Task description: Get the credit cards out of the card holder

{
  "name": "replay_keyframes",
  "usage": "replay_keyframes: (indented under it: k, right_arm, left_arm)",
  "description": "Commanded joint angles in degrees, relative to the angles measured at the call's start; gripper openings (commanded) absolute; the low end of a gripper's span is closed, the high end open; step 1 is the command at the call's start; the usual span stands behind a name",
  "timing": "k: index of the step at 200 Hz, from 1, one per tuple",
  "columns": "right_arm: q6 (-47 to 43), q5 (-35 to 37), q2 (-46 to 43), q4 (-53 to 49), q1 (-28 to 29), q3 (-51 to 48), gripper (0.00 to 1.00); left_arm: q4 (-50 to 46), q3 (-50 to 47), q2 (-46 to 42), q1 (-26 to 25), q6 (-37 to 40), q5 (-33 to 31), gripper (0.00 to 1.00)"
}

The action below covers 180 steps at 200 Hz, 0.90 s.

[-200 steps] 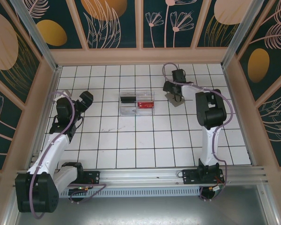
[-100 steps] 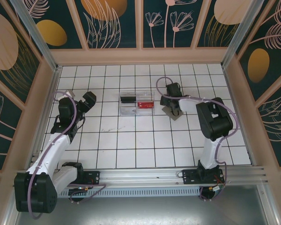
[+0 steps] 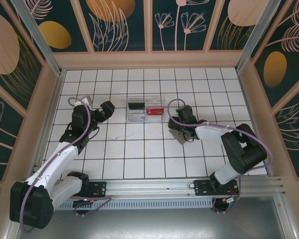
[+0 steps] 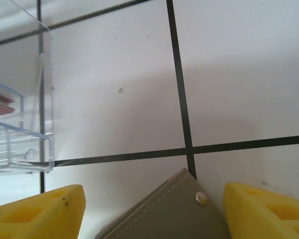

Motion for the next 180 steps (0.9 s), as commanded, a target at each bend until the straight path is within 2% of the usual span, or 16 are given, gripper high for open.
replay_keyframes:
  k: [1,46,70,115,120,140,180]
  right_arm:
    - [-0.6,1.7,-3.4,0.4,0.2,-2.0,0.76]
    - [-2.4,-1.0,-2.0,2.0,-1.1,-3.4,0.77]
    - [-1.9,-3.4,-1.9,3.1,-1.1,-4.2,0.77]
    - [1.1,-8.9,-2.0,4.6,0.5,-6.4,0.75]
    - [1.5,-9.2,-2.3,4.7,2.0,-6.6,0.75]
    - [3.0,-8.8,-5.0,4.5,4.2,-7.8,0.76]
    - [3.4,-5.6,-12.0,1.1,3.6,-10.5,0.8]
  left_arm:
    - [-2.3,2.7,-0.6,-3.9,1.1,-3.3,0.98]
    - [-4.3,4.3,-1.2,-11.0,0.4,-6.7,0.99]
    - [-5.3,4.6,-0.7,-13.2,0.4,-7.4,0.99]
    - [-6.0,4.4,0.1,-14.5,1.3,-7.2,0.95]
    - [-6.0,4.3,0.2,-14.6,1.5,-7.2,0.94]
    - [-6.3,4.5,0.9,-14.7,1.9,-7.2,0.94]
    - [-6.0,4.2,1.5,-14.8,2.4,-6.7,0.94]
